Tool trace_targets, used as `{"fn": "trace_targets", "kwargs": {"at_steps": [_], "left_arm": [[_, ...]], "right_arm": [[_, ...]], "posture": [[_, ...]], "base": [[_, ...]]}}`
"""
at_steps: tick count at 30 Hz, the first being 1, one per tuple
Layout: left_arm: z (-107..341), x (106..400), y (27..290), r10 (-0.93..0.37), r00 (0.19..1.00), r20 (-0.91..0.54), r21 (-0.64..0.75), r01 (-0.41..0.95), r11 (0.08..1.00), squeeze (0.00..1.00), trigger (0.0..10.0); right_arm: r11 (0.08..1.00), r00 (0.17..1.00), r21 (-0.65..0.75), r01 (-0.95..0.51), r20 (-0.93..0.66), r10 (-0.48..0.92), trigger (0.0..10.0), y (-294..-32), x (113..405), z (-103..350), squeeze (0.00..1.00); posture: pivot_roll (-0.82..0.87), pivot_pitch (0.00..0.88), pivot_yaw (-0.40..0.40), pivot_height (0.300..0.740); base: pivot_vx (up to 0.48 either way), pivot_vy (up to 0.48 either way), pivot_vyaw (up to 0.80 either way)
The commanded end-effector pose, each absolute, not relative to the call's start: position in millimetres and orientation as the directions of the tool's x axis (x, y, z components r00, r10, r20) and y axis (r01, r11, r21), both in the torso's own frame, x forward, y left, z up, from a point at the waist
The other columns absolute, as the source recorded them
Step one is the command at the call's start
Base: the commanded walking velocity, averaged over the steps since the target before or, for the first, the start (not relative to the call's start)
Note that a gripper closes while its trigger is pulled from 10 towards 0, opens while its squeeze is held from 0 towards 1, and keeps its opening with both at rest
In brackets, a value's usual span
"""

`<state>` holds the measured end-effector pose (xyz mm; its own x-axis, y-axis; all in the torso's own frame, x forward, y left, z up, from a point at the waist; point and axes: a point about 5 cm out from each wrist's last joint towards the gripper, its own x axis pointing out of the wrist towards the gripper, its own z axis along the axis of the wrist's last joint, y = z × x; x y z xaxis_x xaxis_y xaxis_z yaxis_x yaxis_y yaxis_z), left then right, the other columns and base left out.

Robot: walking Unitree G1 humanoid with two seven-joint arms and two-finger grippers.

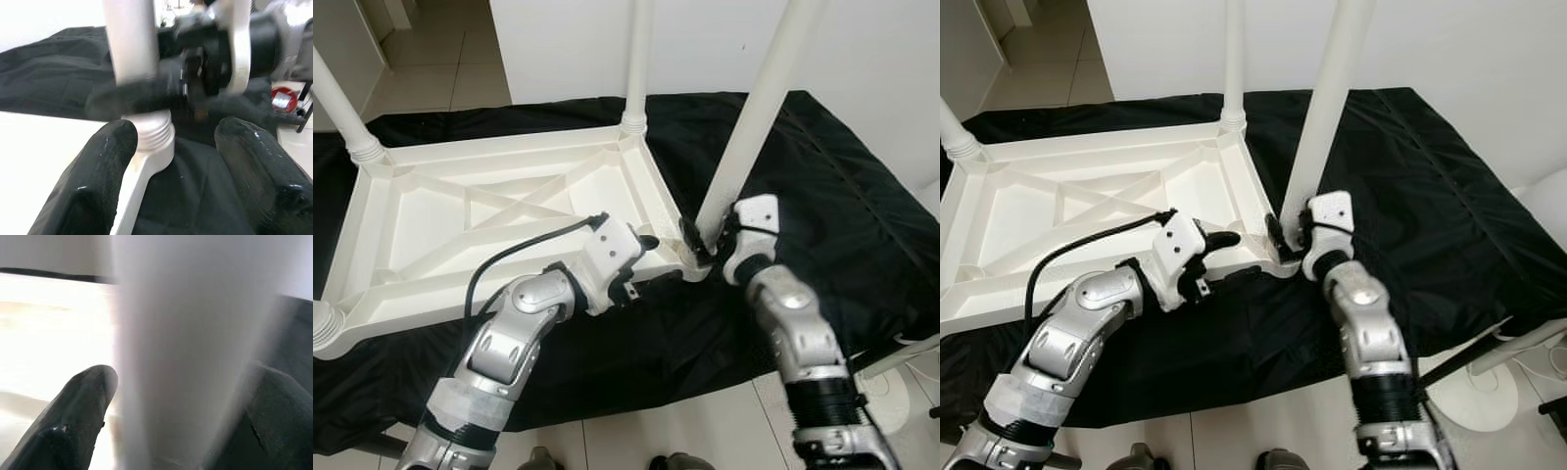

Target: Building children table

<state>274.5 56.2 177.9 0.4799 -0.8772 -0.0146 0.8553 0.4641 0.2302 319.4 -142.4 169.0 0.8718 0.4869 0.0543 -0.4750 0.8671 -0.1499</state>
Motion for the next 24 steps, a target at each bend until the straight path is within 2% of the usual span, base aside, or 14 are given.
{"fn": "trace_targets", "kwargs": {"at_steps": [1, 5, 6, 7, 8, 10, 11, 22, 23, 24], "left_arm": [[177.4, 276.6, 55.4, -0.86, 0.511, -0.012, 0.235, 0.837, 0.494, 0.0, 10.0], [177.9, 277.0, 55.4, -0.86, 0.51, -0.012, 0.237, 0.837, 0.493, 0.0, 10.0], [179.3, 278.5, 57.9, -0.857, 0.515, -0.012, 0.242, 0.833, 0.497, 0.0, 10.0], [179.3, 278.5, 57.9, -0.857, 0.515, -0.012, 0.242, 0.833, 0.497, 0.0, 10.0], [179.9, 279.1, 58.9, -0.855, 0.518, -0.012, 0.244, 0.831, 0.5, 0.0, 10.0], [180.2, 279.3, 59.5, -0.854, 0.52, -0.012, 0.245, 0.83, 0.502, 0.0, 10.0], [180.3, 279.4, 59.7, -0.854, 0.521, -0.011, 0.245, 0.829, 0.503, 0.0, 10.0], [181.1, 279.8, 59.4, -0.853, 0.523, -0.008, 0.245, 0.828, 0.505, 0.0, 10.0], [181.2, 279.8, 59.4, -0.853, 0.522, -0.009, 0.245, 0.828, 0.504, 0.0, 10.0], [181.1, 279.9, 59.4, -0.853, 0.521, -0.009, 0.245, 0.829, 0.504, 0.0, 10.0]], "right_arm": [[0.825, 0.833, -0.151, -0.544, 0.026, 0.553, 10.0, -139.8, 320.3, 164.4, 0.0], [0.814, 0.823, -0.165, -0.557, 0.016, 0.567, 10.0, -141.7, 323.0, 164.4, 0.0], [0.787, 0.802, -0.184, -0.588, -0.012, 0.597, 6.4, -147.1, 327.2, 163.1, 0.0], [0.787, 0.802, -0.184, -0.588, -0.012, 0.597, 6.4, -147.1, 327.2, 163.1, 0.0], [0.775, 0.791, -0.184, -0.605, -0.03, 0.611, 4.1, -149.4, 327.7, 161.2, 0.0], [0.766, 0.783, -0.181, -0.616, -0.041, 0.62, 4.1, -150.7, 327.7, 159.8, 0.0], [0.759, 0.777, -0.181, -0.626, -0.055, 0.627, 0.0, -152.8, 327.7, 157.6, 0.0], [0.74, 0.754, -0.151, -0.656, -0.083, 0.651, 0.0, -157.4, 323.7, 145.0, 0.0], [0.742, 0.756, -0.148, -0.654, -0.083, 0.65, 10.0, -157.1, 323.6, 144.6, 0.0], [0.744, 0.756, -0.137, -0.654, -0.079, 0.65, 10.0, -155.9, 323.3, 144.5, 0.0]], "posture": [[-0.08, 0.034, 0.004, 0.74], [-0.08, 0.035, 0.005, 0.74], [-0.08, 0.037, 0.007, 0.74], [-0.08, 0.037, 0.007, 0.74], [-0.08, 0.041, 0.005, 0.74], [-0.08, 0.041, 0.005, 0.74], [-0.08, 0.041, 0.005, 0.74], [-0.08, 0.047, 0.009, 0.74], [-0.08, 0.047, 0.009, 0.74], [-0.08, 0.047, 0.009, 0.74]], "base": [[0.0, 0.0, 0.0], [0.0, 0.0, 0.0], [0.0, 0.0, 0.0], [0.0, 0.0, 0.0], [0.0, 0.0, 0.0], [0.0, 0.0, 0.0], [0.0, 0.0, 0.0], [0.0, 0.0, 0.0], [0.0, 0.0, 0.0], [0.0, 0.0, 0.0]]}}
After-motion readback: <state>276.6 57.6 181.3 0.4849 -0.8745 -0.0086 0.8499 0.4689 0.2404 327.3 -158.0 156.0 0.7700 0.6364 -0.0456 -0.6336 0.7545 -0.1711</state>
